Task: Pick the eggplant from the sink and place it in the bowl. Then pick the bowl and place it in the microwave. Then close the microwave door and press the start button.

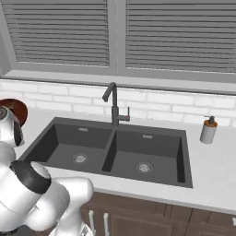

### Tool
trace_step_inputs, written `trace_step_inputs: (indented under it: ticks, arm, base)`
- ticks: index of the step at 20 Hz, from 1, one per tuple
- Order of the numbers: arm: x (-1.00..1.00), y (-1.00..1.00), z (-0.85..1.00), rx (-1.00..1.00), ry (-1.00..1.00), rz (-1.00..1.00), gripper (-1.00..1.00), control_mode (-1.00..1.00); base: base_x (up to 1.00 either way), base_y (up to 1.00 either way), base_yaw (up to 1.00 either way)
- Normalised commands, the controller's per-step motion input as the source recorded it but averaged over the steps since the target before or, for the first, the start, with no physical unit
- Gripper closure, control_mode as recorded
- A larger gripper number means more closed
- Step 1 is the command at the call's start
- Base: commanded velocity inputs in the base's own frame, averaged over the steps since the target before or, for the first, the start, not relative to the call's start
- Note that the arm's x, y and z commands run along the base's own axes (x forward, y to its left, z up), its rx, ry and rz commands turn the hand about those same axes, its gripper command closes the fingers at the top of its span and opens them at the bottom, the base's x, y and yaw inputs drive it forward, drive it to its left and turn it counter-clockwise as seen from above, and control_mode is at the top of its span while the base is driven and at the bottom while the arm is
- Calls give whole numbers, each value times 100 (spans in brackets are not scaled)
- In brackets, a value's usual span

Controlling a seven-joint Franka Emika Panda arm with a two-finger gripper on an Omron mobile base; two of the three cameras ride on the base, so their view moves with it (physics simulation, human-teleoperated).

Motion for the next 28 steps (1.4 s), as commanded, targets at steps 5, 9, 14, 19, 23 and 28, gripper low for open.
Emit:
trace_step_inputs:
  ticks: [5, 9, 14, 19, 23, 28]
  arm:
    - [-28, -52, 99, 0, 20, -37, 100, -100]
    - [-26, -55, 91, 0, 24, -34, 100, -100]
    - [-33, -57, 52, 0, 9, -24, 100, -100]
    - [-42, -75, 18, 4, -2, -16, 100, -100]
    - [-32, -91, 23, 12, 0, -14, 100, -100]
    - [-30, -86, 25, 14, 0, -6, 100, -100]
  base:
    - [0, 0, 0]
    - [0, 0, 0]
    - [0, 0, 0]
    - [0, 0, 0]
    - [0, 0, 0]
    - [0, 0, 0]
